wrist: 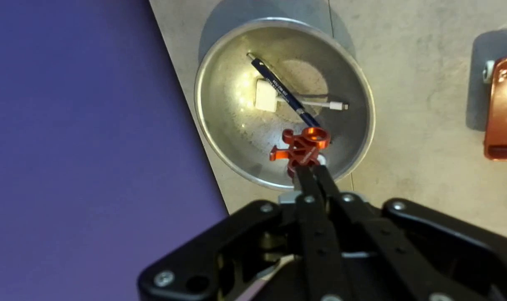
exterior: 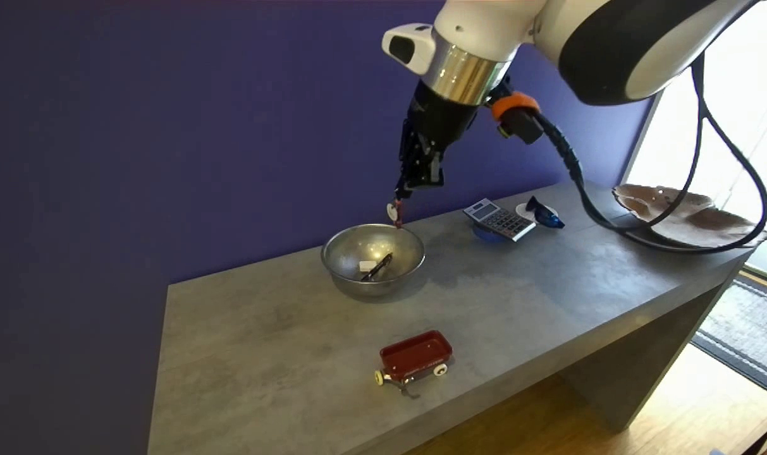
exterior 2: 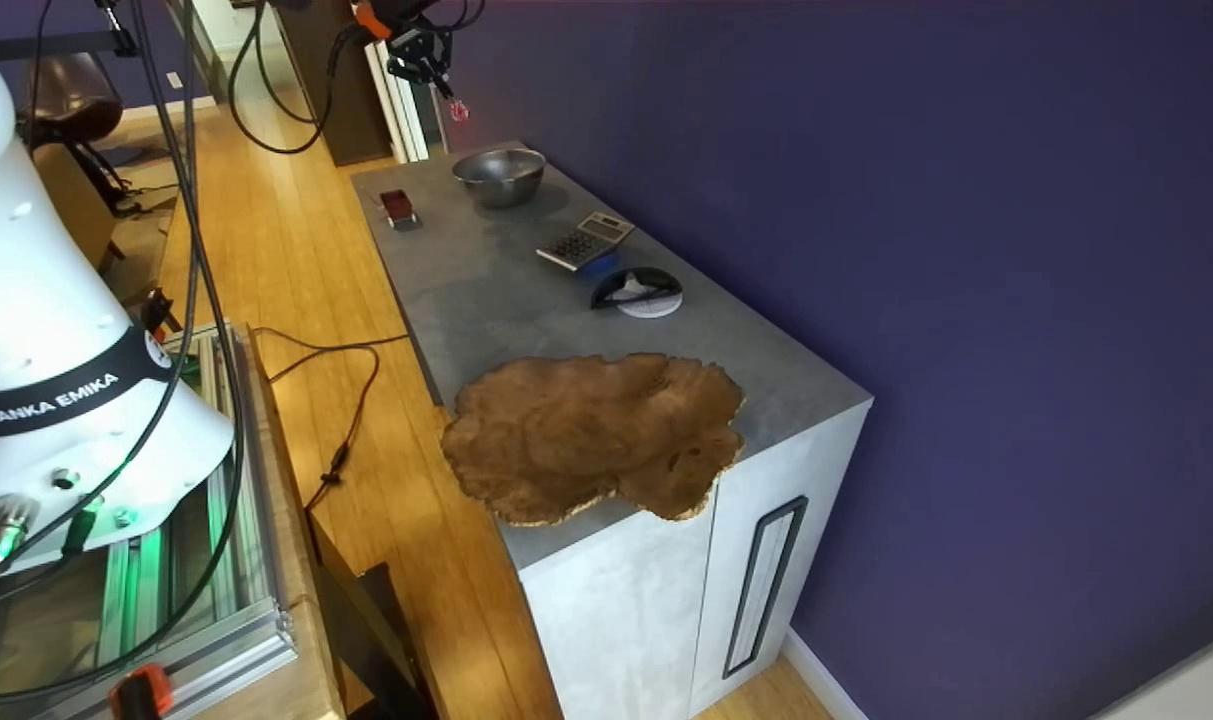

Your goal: Remove the keys from the wooden tray and put them in the silver bowl.

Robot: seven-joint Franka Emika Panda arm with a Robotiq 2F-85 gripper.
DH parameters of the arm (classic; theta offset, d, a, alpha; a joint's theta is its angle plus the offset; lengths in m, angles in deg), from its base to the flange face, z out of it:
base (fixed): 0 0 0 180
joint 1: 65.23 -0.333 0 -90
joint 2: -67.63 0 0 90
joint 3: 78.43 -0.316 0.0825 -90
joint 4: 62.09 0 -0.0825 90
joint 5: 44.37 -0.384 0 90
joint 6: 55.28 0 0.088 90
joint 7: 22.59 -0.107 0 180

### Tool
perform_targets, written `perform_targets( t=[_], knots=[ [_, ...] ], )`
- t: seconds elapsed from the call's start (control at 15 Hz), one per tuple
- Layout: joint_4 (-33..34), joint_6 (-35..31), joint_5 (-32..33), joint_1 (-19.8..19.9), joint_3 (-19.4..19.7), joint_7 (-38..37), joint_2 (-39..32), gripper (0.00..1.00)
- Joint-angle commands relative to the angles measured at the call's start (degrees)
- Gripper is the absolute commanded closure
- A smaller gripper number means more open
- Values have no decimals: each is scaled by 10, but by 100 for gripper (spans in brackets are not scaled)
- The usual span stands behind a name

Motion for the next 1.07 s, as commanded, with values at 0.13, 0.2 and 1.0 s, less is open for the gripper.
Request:
perform_targets(
  t=[0.13, 0.2, 1.0],
  knots=[
    [168, 87, -71, -37, 25, -27, -138, 96],
    [182, 93, -88, -38, 29, -26, -153, 71],
    [133, 55, -188, -1, 43, 38, -92, 22]
  ],
)
